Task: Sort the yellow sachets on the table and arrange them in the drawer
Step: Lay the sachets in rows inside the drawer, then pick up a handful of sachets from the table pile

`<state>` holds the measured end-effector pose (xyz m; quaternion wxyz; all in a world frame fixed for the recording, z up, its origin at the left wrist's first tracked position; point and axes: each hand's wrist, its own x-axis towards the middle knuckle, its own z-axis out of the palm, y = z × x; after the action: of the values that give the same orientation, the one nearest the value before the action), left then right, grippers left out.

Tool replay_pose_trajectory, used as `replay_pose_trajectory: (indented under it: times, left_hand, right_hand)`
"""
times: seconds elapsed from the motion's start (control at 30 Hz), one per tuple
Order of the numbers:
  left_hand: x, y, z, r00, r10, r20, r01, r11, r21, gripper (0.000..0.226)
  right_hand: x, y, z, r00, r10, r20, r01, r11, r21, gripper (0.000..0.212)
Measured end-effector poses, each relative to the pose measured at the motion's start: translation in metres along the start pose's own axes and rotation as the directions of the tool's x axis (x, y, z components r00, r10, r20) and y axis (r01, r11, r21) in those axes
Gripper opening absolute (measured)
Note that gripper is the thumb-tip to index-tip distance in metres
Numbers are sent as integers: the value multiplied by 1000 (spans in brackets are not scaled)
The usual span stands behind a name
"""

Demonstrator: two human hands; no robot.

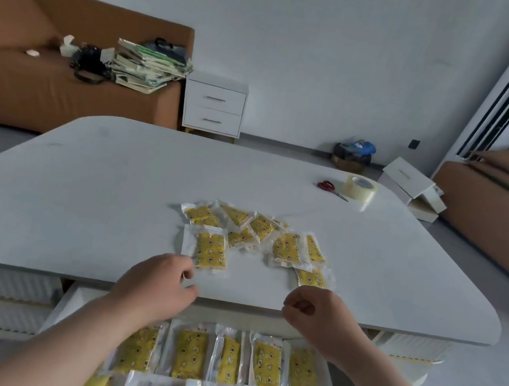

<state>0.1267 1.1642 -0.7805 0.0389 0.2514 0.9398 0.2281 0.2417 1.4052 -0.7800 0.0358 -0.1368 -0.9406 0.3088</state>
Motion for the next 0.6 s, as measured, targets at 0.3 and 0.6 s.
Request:
replay_pose_trajectory:
  times: [0.3,0.6]
  left_hand:
    - [39,-22,5,986,111,127,-118,992,46,60]
    - [61,-34,32,969,129,211,-182,950,256,53]
  right_hand:
    - [34,7,-2,981,27,-194,-28,1000,-4,19]
    - [82,13,15,997,56,44,-36,930,-367,56]
